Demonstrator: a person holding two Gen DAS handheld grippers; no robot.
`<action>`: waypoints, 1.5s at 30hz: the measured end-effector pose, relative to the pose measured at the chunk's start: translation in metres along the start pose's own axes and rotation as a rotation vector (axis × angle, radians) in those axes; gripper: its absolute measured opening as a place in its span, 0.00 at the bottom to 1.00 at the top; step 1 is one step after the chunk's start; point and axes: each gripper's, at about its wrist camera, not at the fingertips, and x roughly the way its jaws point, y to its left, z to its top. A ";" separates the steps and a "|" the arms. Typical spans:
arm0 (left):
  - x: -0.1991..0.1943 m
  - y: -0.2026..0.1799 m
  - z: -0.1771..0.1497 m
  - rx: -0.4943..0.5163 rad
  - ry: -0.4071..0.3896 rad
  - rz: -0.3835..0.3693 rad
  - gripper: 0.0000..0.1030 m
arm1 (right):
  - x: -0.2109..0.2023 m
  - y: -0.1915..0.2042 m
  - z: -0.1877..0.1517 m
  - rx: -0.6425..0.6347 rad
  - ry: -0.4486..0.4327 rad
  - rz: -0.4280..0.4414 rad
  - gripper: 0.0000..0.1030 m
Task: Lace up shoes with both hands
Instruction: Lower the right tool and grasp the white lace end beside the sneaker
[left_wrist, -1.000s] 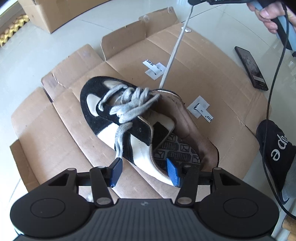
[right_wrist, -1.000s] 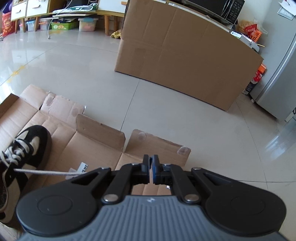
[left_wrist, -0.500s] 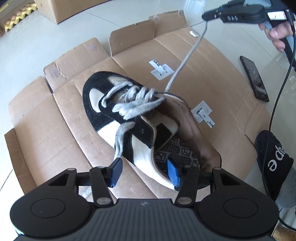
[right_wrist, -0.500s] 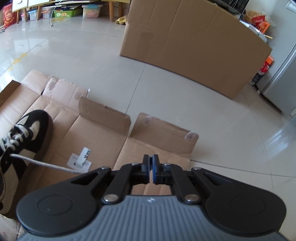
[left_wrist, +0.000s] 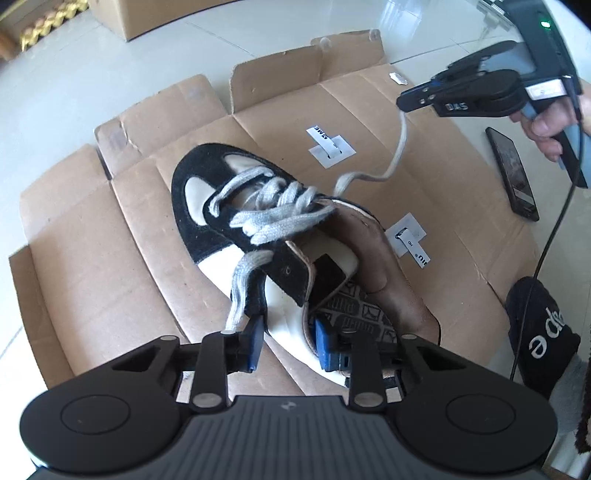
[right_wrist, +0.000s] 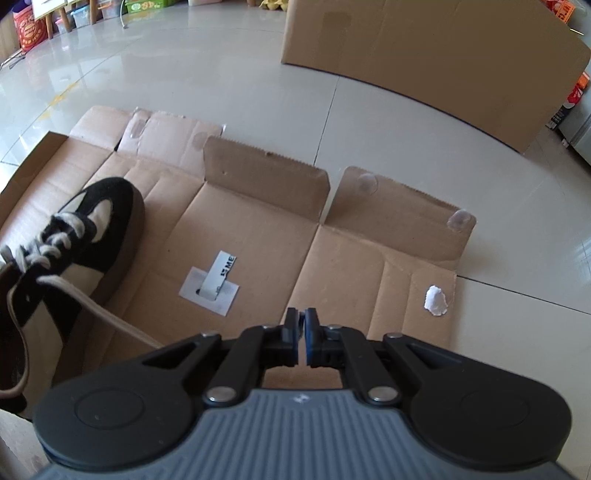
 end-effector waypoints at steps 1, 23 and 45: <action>0.000 -0.001 0.000 0.011 0.000 0.008 0.28 | 0.001 -0.001 0.000 0.001 0.004 0.004 0.06; -0.003 -0.012 0.005 0.043 -0.022 -0.001 0.42 | 0.029 0.017 0.012 0.025 -0.006 0.206 0.34; -0.001 -0.013 0.005 0.050 -0.028 -0.009 0.47 | 0.044 0.022 -0.001 -0.105 0.050 0.173 0.01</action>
